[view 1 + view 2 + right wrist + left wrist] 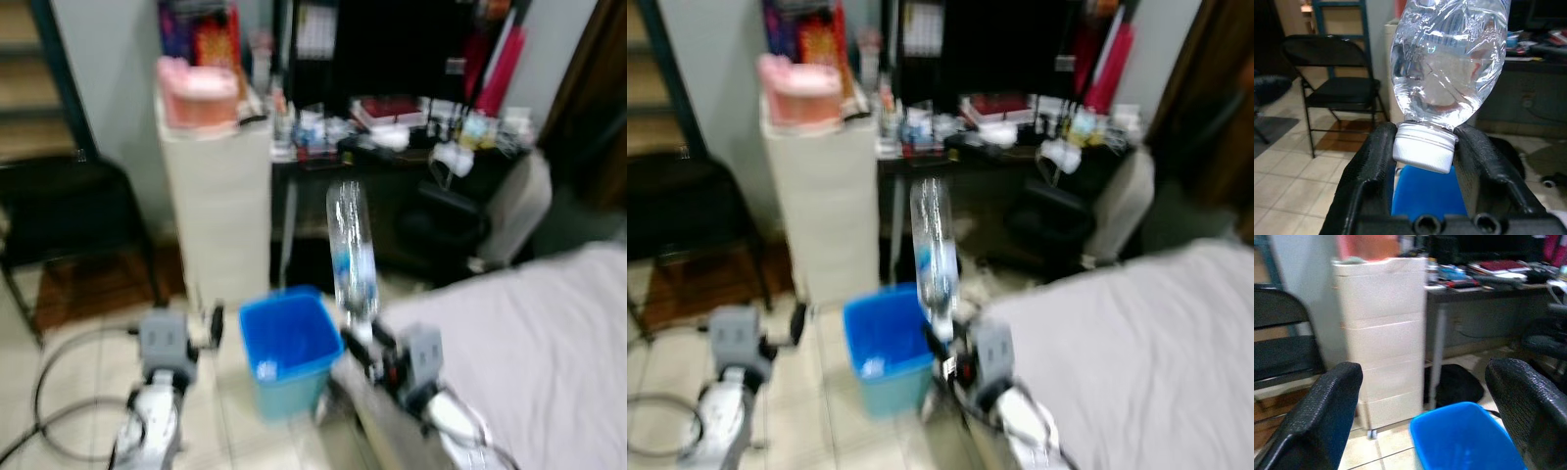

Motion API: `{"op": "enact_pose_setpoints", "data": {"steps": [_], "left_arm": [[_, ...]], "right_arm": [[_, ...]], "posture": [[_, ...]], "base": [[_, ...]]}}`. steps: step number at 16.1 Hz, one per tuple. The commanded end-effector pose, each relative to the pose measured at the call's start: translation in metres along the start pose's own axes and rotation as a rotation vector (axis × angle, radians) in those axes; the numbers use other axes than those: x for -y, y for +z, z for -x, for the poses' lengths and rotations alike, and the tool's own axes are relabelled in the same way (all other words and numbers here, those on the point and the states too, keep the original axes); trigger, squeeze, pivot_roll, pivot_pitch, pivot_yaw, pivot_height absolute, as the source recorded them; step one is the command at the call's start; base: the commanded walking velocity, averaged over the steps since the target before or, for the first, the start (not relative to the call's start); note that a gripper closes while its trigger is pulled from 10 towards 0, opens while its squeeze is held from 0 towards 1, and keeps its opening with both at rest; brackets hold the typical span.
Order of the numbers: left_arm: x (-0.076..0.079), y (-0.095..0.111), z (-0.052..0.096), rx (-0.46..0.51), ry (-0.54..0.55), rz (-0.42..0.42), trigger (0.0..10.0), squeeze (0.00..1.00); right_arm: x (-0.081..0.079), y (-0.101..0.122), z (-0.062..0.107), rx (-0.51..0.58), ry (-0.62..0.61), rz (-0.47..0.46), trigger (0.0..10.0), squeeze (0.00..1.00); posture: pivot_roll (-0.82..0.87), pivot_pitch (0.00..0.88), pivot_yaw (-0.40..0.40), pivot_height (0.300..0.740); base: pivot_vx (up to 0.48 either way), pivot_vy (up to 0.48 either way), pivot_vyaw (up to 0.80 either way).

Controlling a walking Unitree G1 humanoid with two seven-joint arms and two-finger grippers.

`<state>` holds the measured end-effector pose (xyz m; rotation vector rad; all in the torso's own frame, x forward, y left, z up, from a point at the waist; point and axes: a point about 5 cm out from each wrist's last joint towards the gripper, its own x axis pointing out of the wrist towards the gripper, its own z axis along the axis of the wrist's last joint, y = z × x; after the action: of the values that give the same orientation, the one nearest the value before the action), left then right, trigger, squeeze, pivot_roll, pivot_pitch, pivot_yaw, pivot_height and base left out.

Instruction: Clean up the room

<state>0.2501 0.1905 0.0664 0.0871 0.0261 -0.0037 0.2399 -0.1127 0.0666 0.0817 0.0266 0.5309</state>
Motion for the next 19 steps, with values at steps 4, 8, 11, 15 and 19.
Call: {"op": "enact_pose_setpoints", "data": {"steps": [4,8,11,15,19], "left_arm": [[0.006,-0.001,-0.003,-0.010,-0.042,0.017,10.0,0.00],[0.013,-0.003,-0.004,-0.022,-0.084,0.014,10.0,0.00],[0.016,-0.005,-0.005,-0.035,-0.102,0.013,10.0,0.00],[0.019,-0.008,-0.005,-0.065,-0.149,0.056,10.0,0.00],[0.024,-0.009,0.000,-0.064,-0.234,-0.032,10.0,0.00]], "right_arm": [[0.006,-0.001,-0.001,-0.017,-0.026,-0.011,10.0,0.00],[0.008,0.000,-0.001,-0.037,-0.033,-0.006,10.0,0.00],[0.009,0.004,-0.011,-0.062,-0.041,0.004,10.0,0.00],[0.012,-0.003,-0.035,-0.138,-0.075,0.027,10.0,0.00],[0.015,-0.050,-0.060,-0.414,-0.117,0.066,10.0,0.00]], "posture": [[0.12,0.000,-0.083,0.740],[0.11,0.000,-0.077,0.740],[0.11,0.000,-0.078,0.740],[0.13,0.000,-0.062,0.740],[0.19,0.055,-0.051,0.740]], "base": [[0.480,0.000,0.00],[0.480,0.000,0.00],[0.480,0.000,0.00],[0.480,0.000,0.00],[0.240,0.000,0.00]]}}
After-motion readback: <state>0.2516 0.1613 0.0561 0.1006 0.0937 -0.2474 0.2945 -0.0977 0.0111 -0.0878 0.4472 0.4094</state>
